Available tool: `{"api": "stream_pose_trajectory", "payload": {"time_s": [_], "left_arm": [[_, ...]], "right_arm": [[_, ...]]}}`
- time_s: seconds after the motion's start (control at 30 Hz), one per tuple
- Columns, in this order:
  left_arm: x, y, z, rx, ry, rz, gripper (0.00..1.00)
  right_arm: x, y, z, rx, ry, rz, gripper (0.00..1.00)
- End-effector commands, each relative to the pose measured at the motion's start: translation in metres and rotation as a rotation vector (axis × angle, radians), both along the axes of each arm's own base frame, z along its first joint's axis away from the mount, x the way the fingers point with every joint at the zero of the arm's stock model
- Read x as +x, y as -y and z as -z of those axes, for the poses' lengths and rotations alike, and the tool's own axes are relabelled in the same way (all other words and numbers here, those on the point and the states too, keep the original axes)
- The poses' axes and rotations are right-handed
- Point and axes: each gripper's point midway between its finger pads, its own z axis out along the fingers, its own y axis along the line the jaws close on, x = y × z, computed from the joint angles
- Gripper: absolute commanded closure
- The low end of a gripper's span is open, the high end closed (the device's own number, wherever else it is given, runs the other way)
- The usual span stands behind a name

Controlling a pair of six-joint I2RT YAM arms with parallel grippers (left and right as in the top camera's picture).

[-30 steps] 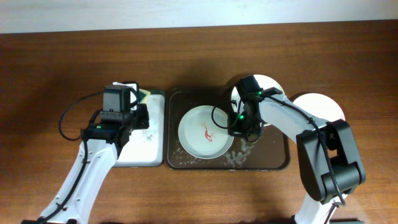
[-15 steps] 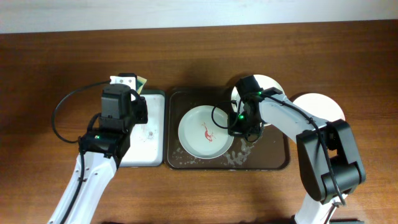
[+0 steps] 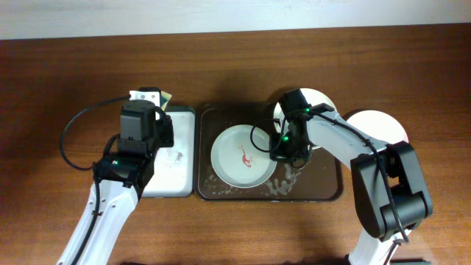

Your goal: Clean dirty plates on tray and stack at the side

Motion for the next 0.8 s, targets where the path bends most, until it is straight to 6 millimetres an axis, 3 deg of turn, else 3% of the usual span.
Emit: {"api": "stream_pose_trajectory", "payload": {"time_s": [0.0,0.1,0.3,0.4,0.57,0.77], "left_arm": [[-0.006,-0.001,-0.001,-0.042,-0.024,-0.047,1.00],[-0.015,0.000,0.027,-0.076,-0.127,-0.083,1.00],[-0.030,0.030,0.099,-0.179,-0.398,0.008,1.00],[-0.039,0.029,0.117,-0.170,-0.473,0.001,1.00],[-0.039,0.042,0.108,-0.229,-0.467,0.047,1.00],[-0.031,0.071,0.075,-0.364,-0.409,0.160,1.00]], "right_arm": [[-0.003,0.004,0.003,-0.037,0.004,-0.016,0.96],[-0.003,0.004,0.003,-0.036,0.005,-0.016,0.96],[-0.003,0.004,0.003,-0.037,0.005,-0.016,0.96],[-0.003,0.004,0.003,-0.037,0.005,-0.016,0.96],[-0.003,0.004,0.003,-0.037,0.004,-0.016,0.96],[-0.003,0.004,0.003,-0.036,0.004,-0.016,0.96]]}}
